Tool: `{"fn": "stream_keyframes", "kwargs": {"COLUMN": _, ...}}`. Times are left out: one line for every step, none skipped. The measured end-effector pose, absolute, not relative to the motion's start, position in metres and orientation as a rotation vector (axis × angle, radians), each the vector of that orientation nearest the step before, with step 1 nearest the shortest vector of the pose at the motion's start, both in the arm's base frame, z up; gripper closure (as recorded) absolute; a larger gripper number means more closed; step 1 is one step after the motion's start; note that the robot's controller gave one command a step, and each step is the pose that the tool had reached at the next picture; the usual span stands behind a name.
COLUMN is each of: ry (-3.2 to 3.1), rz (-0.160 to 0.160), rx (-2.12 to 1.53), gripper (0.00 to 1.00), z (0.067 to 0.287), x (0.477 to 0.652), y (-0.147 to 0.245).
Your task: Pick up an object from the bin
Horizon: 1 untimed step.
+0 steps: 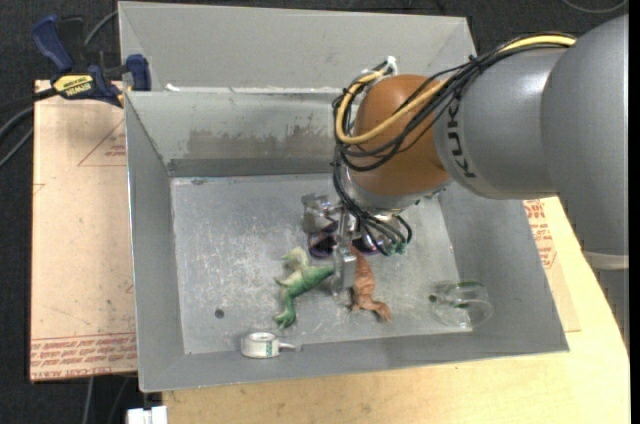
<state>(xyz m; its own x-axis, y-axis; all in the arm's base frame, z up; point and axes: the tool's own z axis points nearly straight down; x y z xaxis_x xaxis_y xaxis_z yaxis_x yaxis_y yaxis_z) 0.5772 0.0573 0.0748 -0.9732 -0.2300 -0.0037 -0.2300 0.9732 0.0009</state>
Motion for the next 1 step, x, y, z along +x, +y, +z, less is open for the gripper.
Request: {"fn": "stream_keyframes", "kwargs": {"ry": 3.0, "rz": 0.003, "rx": -0.919, "gripper": 1.0, "z": 0.0738, "x": 0.5654, "y": -0.0021}}
